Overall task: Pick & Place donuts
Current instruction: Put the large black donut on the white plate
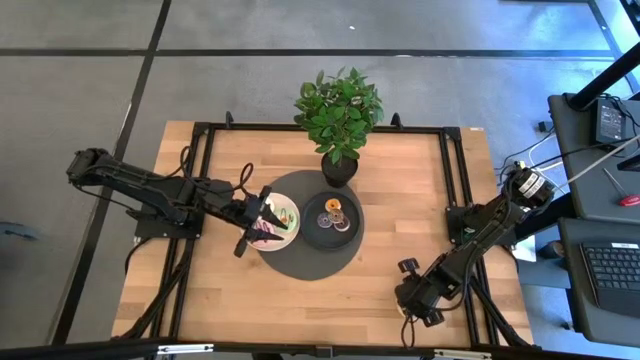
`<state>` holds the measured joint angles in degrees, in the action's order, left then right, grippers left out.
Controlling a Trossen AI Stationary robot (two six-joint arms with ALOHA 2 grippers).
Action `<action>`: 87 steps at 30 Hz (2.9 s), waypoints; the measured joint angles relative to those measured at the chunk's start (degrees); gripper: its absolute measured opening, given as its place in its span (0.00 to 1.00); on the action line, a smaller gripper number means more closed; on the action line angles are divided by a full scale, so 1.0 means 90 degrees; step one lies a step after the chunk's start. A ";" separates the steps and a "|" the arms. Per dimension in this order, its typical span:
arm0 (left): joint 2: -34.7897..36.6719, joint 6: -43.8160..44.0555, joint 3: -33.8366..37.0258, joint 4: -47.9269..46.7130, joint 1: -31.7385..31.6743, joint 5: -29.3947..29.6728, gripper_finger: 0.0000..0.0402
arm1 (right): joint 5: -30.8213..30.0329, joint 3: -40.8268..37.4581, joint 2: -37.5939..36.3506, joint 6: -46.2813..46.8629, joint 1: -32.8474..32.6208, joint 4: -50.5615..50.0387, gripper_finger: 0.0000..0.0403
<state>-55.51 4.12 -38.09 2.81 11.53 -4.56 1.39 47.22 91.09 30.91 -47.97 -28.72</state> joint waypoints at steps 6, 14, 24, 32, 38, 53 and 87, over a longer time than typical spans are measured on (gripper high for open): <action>0.0001 -0.0001 0.0000 0.0000 0.0000 0.0003 0.32 | 0.0019 -0.0002 0.0000 -0.0158 0.0000 0.0118 0.33; 0.0001 -0.0049 0.0000 0.0000 0.0000 0.0007 0.32 | -0.0019 -0.0002 0.0000 -0.0140 0.0000 0.0111 0.24; 0.0001 -0.0311 0.0000 0.0000 0.0000 0.0005 0.32 | 0.0018 0.0428 0.0012 0.0065 0.0087 -0.0634 0.02; 0.0005 -0.0137 0.0000 0.0011 0.0000 0.0005 0.32 | -0.1517 0.1800 0.0012 -0.0399 0.1239 -0.2357 0.01; 0.0138 -0.0046 0.0002 -0.0018 0.0000 0.0000 0.32 | -0.2893 0.2189 0.0012 -0.2608 0.2348 -0.1199 0.01; 0.0927 0.0811 0.0007 -0.0606 0.0000 -0.0109 0.32 | -0.2193 0.2237 0.1489 -0.6783 0.4496 0.3654 0.01; 0.0677 0.1669 0.0002 -0.0416 0.0083 0.0563 0.32 | 0.0037 0.2395 0.2458 -0.6634 0.3798 0.3389 0.14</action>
<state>-49.42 19.14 -38.06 -0.93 12.27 0.51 1.72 68.77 113.21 -28.80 -13.78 1.78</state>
